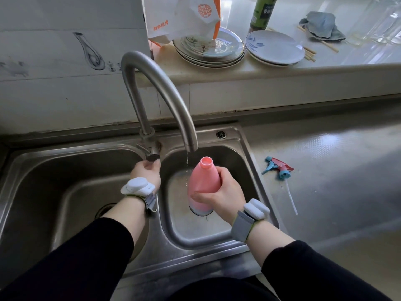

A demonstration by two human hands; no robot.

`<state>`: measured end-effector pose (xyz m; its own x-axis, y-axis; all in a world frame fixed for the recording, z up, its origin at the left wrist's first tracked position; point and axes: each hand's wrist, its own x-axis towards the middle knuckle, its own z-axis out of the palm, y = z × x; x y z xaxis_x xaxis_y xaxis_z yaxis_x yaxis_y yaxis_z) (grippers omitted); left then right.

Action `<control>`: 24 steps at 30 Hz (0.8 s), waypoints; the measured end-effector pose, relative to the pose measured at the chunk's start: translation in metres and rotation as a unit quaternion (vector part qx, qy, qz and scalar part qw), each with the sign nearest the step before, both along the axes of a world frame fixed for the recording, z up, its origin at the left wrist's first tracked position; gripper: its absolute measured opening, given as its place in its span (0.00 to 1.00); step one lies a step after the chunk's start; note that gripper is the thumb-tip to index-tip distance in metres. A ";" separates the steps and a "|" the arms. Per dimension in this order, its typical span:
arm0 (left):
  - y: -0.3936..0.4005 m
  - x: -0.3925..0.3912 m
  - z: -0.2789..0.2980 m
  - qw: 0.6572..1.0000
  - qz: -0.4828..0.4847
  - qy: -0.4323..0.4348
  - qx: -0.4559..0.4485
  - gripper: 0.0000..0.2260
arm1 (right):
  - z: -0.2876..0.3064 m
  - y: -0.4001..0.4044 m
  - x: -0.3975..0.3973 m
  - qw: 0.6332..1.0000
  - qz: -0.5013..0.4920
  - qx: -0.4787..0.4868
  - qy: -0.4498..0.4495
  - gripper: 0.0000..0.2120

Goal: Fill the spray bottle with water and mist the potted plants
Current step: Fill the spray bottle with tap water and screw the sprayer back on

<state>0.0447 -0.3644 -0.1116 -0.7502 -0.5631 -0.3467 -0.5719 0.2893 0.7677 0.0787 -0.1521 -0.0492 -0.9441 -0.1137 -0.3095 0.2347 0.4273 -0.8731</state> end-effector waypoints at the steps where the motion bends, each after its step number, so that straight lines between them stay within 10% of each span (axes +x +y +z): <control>1: 0.010 0.007 -0.002 1.000 0.003 -0.004 0.031 0.15 | -0.001 0.005 0.000 1.000 -0.004 0.005 0.002 0.33; 5: 0.051 0.034 -0.002 0.996 -0.033 -0.035 0.073 0.07 | -0.004 0.026 -0.004 1.000 -0.017 0.021 0.009 0.35; 15: 0.180 0.040 0.040 0.970 -0.183 0.023 0.156 0.31 | -0.005 0.094 -0.031 0.999 -0.016 0.028 -0.003 0.33; 24: 0.217 0.011 0.026 0.978 -0.159 0.058 0.124 0.33 | -0.011 0.153 -0.067 0.995 0.034 -0.058 -0.076 0.37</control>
